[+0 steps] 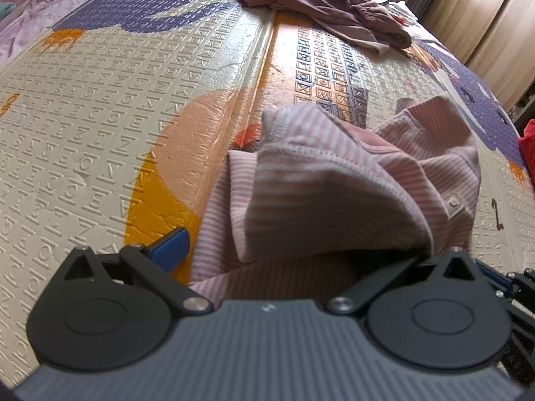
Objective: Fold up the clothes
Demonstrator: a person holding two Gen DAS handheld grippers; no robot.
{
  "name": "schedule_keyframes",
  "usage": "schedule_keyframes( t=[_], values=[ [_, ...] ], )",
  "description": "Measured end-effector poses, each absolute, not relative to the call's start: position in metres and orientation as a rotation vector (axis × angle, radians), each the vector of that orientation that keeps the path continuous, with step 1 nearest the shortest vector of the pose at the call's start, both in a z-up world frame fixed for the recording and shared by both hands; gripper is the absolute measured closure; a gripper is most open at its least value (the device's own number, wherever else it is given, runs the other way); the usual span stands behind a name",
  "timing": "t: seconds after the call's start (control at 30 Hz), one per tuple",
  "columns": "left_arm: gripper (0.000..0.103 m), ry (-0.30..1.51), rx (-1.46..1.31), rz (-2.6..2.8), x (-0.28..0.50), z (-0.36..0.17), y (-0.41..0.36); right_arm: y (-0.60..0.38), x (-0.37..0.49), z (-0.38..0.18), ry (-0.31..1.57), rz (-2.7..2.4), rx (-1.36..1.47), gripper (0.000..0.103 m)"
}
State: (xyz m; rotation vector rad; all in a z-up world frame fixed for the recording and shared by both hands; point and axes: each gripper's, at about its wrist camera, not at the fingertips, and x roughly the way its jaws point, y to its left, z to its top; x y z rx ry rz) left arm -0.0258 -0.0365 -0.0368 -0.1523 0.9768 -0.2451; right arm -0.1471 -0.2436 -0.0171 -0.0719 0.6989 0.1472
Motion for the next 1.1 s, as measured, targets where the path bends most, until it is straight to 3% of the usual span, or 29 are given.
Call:
schedule_keyframes(
  t=[1.1],
  values=[
    [0.000,0.973,-0.090,-0.232,-0.026,-0.043,-0.044,-0.230,-0.141,-0.027,0.760,0.132,-0.200,0.094]
  ],
)
